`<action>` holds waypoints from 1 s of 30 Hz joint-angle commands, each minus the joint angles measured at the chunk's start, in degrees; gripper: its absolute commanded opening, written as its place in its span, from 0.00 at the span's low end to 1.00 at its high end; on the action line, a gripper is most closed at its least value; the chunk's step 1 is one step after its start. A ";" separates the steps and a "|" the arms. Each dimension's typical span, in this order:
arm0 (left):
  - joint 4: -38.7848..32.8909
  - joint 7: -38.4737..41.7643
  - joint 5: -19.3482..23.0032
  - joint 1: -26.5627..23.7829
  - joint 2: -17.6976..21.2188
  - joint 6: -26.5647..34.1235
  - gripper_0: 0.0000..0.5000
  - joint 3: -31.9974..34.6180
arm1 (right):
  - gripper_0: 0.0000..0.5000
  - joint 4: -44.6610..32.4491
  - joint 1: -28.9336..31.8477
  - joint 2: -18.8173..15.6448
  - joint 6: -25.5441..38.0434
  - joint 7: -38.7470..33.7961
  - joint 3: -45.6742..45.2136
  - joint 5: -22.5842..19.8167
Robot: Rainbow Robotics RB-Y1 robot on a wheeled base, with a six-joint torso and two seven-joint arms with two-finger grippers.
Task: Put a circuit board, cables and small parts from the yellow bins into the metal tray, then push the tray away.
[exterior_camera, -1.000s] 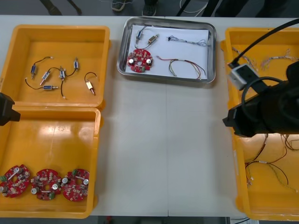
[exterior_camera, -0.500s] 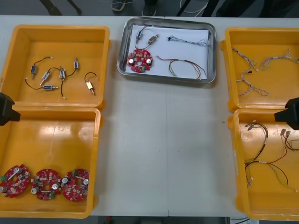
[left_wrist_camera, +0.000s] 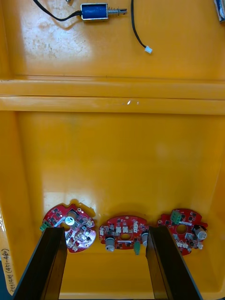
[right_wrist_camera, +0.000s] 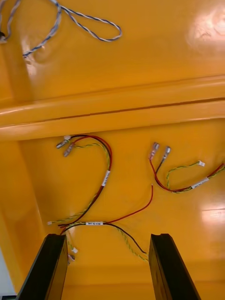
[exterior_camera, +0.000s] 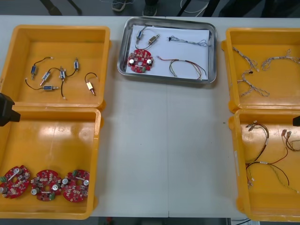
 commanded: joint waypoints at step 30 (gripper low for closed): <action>-1.33 -0.26 -0.46 0.59 2.52 0.34 1.00 1.81 | 1.00 3.51 1.84 -8.49 0.17 4.13 -1.64 -4.01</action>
